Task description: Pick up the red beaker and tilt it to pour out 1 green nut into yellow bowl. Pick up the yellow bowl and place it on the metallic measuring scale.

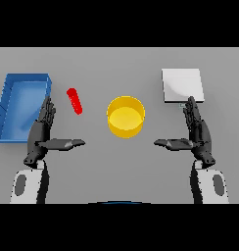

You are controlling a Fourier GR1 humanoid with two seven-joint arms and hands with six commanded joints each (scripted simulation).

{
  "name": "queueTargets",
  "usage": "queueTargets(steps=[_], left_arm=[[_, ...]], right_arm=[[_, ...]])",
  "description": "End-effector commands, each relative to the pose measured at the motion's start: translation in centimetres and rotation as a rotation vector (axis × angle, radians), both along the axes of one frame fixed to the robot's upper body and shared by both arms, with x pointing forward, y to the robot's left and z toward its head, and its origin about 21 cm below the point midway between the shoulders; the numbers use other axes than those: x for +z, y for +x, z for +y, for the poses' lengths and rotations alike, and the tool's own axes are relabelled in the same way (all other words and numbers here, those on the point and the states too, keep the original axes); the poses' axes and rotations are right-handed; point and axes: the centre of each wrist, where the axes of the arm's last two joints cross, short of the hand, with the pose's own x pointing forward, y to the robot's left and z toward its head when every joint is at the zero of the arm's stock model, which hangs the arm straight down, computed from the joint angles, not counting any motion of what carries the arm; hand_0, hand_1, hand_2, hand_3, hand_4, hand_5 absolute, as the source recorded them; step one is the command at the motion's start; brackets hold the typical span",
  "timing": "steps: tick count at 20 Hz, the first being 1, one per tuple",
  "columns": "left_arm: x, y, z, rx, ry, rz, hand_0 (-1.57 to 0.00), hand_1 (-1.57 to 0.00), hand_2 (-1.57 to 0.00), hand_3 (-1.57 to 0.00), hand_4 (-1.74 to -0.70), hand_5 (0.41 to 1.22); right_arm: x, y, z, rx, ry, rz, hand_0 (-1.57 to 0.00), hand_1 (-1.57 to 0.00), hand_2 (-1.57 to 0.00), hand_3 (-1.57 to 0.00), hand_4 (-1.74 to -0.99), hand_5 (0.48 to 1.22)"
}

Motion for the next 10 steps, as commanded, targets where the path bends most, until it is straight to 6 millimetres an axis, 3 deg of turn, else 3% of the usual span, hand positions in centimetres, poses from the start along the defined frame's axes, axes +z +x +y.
queueTargets(steps=[1,6,8,10], left_arm=[[0.0,0.0,0.0,0.001,0.0,0.0,0.0,0.0,0.0,0.0,-1.14,0.66],[0.0,0.2,0.6,0.002,-0.001,0.005,0.0,0.0,0.0,0.0,-1.14,0.66],[0.9,-1.9,0.4,-0.064,0.124,-0.064,0.0,0.0,0.0,0.0,-1.14,0.66],[2.1,-3.0,0.1,-0.091,0.172,-0.081,0.0,0.0,0.0,0.0,-1.14,0.662]], right_arm=[[0.0,0.0,0.1,0.0,0.001,-0.001,0.0,0.0,0.0,0.0,-1.071,0.578],[-0.2,-0.5,1.0,0.003,0.004,-0.003,0.0,0.0,0.0,0.0,-1.071,0.578],[0.6,-2.0,1.1,0.021,-0.239,-0.137,0.0,0.0,0.0,0.0,-1.072,0.577],[1.1,-2.7,1.4,0.033,-0.33,-0.168,0.0,0.0,0.0,0.0,-1.064,0.577]])
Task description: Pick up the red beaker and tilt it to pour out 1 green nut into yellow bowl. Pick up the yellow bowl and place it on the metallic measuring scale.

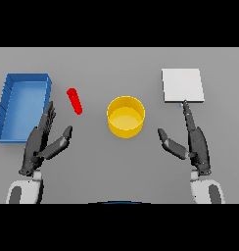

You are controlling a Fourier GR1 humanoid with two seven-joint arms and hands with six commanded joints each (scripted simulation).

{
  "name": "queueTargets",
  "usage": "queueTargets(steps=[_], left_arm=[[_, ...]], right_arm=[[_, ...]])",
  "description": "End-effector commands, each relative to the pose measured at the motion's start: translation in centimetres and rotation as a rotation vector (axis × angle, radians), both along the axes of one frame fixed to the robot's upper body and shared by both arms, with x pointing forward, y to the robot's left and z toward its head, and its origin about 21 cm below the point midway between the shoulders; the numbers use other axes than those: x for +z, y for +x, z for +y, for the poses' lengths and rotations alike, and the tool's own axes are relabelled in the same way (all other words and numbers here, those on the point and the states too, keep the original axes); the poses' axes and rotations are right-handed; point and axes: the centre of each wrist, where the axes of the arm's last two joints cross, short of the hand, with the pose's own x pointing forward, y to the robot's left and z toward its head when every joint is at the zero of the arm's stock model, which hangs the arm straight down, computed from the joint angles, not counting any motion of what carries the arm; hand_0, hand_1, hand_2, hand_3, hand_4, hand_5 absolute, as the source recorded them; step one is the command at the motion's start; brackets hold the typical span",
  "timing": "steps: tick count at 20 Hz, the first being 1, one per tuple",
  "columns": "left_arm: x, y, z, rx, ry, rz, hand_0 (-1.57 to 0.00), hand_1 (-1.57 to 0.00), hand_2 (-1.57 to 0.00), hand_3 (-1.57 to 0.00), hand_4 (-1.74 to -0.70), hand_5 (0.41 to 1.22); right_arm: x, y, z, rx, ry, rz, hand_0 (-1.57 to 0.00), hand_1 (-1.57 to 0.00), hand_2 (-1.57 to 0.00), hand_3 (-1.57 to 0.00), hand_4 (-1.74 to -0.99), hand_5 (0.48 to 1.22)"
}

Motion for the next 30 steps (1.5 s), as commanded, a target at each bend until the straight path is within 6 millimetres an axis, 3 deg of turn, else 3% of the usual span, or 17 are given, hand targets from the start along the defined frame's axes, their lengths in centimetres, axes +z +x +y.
queueTargets(steps=[1,6,12,17,30], left_arm=[[0.3,-0.3,-0.1,-0.002,0.017,0.018,0.0,0.0,0.0,0.0,-1.14,0.66],[0.4,0.6,-0.6,-0.003,0.037,0.094,0.0,0.0,0.0,0.0,-1.14,0.649],[-1.6,4.7,0.1,-0.014,0.038,0.136,0.0,0.0,0.0,0.0,-1.18,0.65],[-2.6,8.5,-0.5,-0.03,0.071,0.156,0.0,0.0,0.0,0.0,-1.18,0.636],[-2.9,13.5,-2.6,-0.034,0.12,0.142,0.0,0.0,0.0,0.0,-1.22,0.678]], right_arm=[[0.2,-0.1,0.1,-0.002,-0.01,0.015,0.0,0.0,0.0,0.0,-1.071,0.581],[0.5,-0.2,0.3,0.037,0.022,0.022,0.0,0.0,0.0,0.0,-1.147,0.614],[0.7,0.1,0.0,0.056,0.074,0.028,0.0,0.0,0.0,0.0,-1.215,0.628],[0.4,-0.3,-0.3,0.062,0.079,0.025,0.0,0.0,0.0,0.0,-1.229,0.626],[0.5,-0.3,-0.5,0.042,0.079,0.031,0.0,0.0,0.0,0.0,-1.241,0.641]])
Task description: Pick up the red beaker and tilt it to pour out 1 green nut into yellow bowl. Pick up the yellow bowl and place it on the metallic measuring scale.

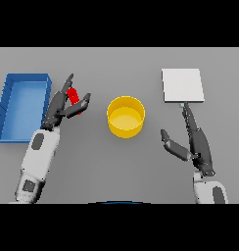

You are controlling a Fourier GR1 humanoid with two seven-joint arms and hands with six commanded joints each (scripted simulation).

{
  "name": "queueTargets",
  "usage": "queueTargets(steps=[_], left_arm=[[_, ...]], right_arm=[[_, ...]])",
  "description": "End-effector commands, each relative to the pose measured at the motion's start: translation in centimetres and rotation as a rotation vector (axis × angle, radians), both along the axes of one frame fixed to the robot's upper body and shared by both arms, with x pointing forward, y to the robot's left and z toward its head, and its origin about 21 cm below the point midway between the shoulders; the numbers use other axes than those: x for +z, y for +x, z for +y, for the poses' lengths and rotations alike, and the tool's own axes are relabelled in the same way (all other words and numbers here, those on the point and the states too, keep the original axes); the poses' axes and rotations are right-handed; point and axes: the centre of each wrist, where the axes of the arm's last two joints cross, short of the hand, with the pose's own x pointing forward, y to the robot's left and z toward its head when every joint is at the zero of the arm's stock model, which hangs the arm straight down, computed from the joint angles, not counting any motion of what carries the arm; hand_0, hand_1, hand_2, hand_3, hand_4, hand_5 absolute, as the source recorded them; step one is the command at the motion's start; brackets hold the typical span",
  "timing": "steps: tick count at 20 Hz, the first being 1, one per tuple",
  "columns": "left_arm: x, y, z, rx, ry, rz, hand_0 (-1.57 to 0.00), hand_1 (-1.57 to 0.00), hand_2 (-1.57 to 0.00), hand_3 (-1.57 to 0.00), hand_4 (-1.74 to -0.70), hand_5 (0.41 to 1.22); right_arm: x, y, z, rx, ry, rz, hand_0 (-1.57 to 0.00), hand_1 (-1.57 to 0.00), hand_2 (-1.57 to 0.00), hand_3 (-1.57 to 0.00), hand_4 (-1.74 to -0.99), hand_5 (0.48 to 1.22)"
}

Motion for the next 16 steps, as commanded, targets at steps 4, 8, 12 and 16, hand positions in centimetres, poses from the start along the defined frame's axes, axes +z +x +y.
queueTargets(steps=[4,8,12,16], left_arm=[[-1.3,0.7,-0.9,0.01,-0.085,-0.026,0.0,0.0,0.0,0.0,-1.29,0.708],[-2.0,1.3,-0.9,0.04,-0.141,-0.037,-0.21,-0.23,-0.29,-0.25,-1.4,0.787],[-2.1,1.6,-2.2,0.077,-0.049,-0.077,-0.92,-0.94,-0.99,-0.98,-1.56,1.043],[-2.1,1.8,-2.7,0.047,-0.041,-0.09,-1.3,-1.31,-1.33,-1.24,-1.6,1.148]], right_arm=[[0.1,0.0,-0.1,0.0,0.008,0.011,0.0,0.0,0.0,0.0,-1.246,0.645],[0.2,-0.2,-0.1,-0.005,0.008,0.005,0.0,0.0,0.0,0.0,-1.24,0.645],[0.4,0.0,-0.4,-0.008,0.015,0.012,0.0,0.0,0.0,0.0,-1.239,0.648],[0.2,-0.3,-0.2,0.0,0.029,0.009,0.0,0.0,0.0,0.0,-1.25,0.647]])
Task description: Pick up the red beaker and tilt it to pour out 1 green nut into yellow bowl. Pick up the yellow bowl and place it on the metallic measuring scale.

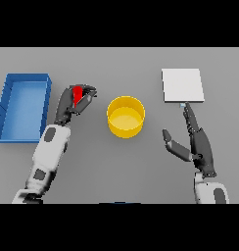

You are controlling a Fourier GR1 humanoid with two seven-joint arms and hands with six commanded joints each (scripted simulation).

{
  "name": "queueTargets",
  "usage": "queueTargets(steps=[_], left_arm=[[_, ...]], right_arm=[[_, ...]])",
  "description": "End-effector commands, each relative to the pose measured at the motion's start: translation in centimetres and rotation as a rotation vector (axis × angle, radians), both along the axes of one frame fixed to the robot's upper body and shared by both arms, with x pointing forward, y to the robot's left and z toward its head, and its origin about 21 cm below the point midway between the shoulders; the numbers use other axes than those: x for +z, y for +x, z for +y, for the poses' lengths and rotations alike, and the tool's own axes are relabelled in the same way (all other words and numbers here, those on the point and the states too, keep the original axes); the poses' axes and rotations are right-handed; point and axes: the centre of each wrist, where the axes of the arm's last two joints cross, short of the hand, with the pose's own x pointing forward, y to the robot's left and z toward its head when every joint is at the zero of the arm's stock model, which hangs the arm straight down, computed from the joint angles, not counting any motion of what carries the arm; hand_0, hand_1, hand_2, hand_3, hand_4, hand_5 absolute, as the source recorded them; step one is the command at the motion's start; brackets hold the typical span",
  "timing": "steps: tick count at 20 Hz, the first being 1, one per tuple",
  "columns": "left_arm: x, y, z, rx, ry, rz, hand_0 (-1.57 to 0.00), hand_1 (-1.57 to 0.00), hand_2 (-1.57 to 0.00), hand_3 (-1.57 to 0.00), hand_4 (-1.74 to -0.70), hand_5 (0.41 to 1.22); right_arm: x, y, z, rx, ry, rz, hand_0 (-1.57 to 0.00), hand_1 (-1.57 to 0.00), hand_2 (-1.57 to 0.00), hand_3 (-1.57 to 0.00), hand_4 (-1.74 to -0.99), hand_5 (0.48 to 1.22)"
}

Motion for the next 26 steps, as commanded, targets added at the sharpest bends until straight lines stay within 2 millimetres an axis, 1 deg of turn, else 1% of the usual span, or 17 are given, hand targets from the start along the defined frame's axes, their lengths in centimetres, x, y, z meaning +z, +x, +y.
queueTargets(steps=[1,2,4,6,7,8,9,11,13,18,20,21,22,23,24,25,26], left_arm=[[0.1,0.0,0.4,0.005,0.004,0.013,-1.36,-1.36,-1.38,-1.3,-1.56,1.163],[0.1,0.1,0.2,0.01,0.003,0.015,-1.4,-1.41,-1.42,-1.36,-1.54,1.174],[0.2,-0.1,0.2,-0.005,-0.072,0.0,-1.46,-1.47,-1.47,-1.43,-1.61,1.165],[1.3,0.3,0.5,-0.017,-0.135,-0.029,-1.5,-1.5,-1.51,-1.48,-1.66,1.15],[1.8,0.4,1.0,-0.021,-0.152,-0.043,-1.51,-1.52,-1.52,-1.5,-1.68,1.144],[2.6,0.7,1.4,-0.022,-0.156,-0.051,-1.53,-1.53,-1.53,-1.52,-1.69,1.14],[3.2,0.8,1.3,-0.031,-0.157,-0.058,-1.54,-1.54,-1.54,-1.53,-1.7,1.135],[4.0,0.8,1.1,-0.063,-0.143,-0.073,-1.55,-1.55,-1.55,-1.54,-1.71,1.132],[4.7,1.0,1.3,-0.083,-0.092,-0.078,-1.56,-1.56,-1.56,-1.55,-1.72,1.13],[6.1,0.7,1.7,-0.112,-0.005,-0.104,-1.56,-1.56,-1.56,-1.55,-1.72,1.139],[7.1,0.5,1.4,-0.152,0.102,-0.121,-1.56,-1.56,-1.56,-1.56,-1.73,1.134],[7.6,0.6,1.5,-0.162,0.154,-0.115,-1.56,-1.56,-1.56,-1.56,-1.73,1.129],[8.3,0.7,1.5,-0.181,0.229,-0.117,-1.56,-1.57,-1.57,-1.56,-1.73,1.124],[8.4,0.7,1.2,-0.202,0.289,-0.119,-1.57,-1.57,-1.57,-1.56,-1.74,1.12],[9.2,0.9,1.1,-0.23,0.364,-0.119,-1.57,-1.57,-1.57,-1.57,-1.74,1.12],[9.8,0.8,0.5,-0.253,0.433,-0.122,-1.57,-1.57,-1.57,-1.57,-1.74,1.125],[10.1,0.9,-0.2,-0.274,0.501,-0.12,-1.57,-1.57,-1.57,-1.57,-1.74,1.127]], right_arm=[[-0.1,0.2,0.3,-0.001,0.001,0.004,0.0,0.0,0.0,0.0,-1.251,0.646],[-0.2,0.3,0.0,-0.005,0.009,0.008,0.0,0.0,0.0,0.0,-1.255,0.644],[-0.1,0.2,0.2,-0.001,-0.01,-0.007,0.0,0.0,0.0,0.0,-1.245,0.642],[-0.3,-0.2,-0.1,0.001,-0.005,-0.01,0.0,0.0,0.0,0.0,-1.246,0.644],[0.2,0.0,-0.3,-0.003,-0.023,-0.019,0.0,0.0,0.0,0.0,-1.238,0.643],[0.0,0.1,-0.1,0.005,-0.023,-0.011,0.0,0.0,0.0,0.0,-1.236,0.644],[0.0,0.4,0.2,0.001,-0.022,-0.003,0.0,0.0,0.0,0.0,-1.233,0.644],[0.0,0.0,0.4,0.008,-0.023,-0.015,0.0,0.0,0.0,0.0,-1.227,0.647],[-0.1,0.2,0.4,0.002,-0.046,-0.026,0.0,0.0,0.0,0.0,-1.219,0.653],[-0.1,0.3,0.0,-0.007,-0.066,-0.046,0.0,0.0,0.0,0.0,-1.219,0.661],[-0.2,0.0,-0.1,-0.006,-0.08,-0.052,0.0,0.0,0.0,0.0,-1.21,0.664],[-0.3,0.0,0.1,-0.006,-0.079,-0.038,0.0,0.0,0.0,0.0,-1.202,0.662],[0.0,0.0,0.1,-0.008,-0.075,-0.036,0.0,0.0,0.0,0.0,-1.199,0.658],[0.0,0.0,-0.1,-0.007,-0.072,-0.032,0.0,0.0,0.0,0.0,-1.194,0.658],[0.1,0.4,0.2,-0.005,-0.079,-0.024,0.0,0.0,0.0,0.0,-1.19,0.658],[0.0,0.1,0.0,0.001,-0.073,-0.024,0.0,0.0,0.0,0.0,-1.186,0.66],[0.0,0.4,0.0,-0.005,-0.077,-0.012,0.0,0.0,0.0,0.0,-1.183,0.663]])
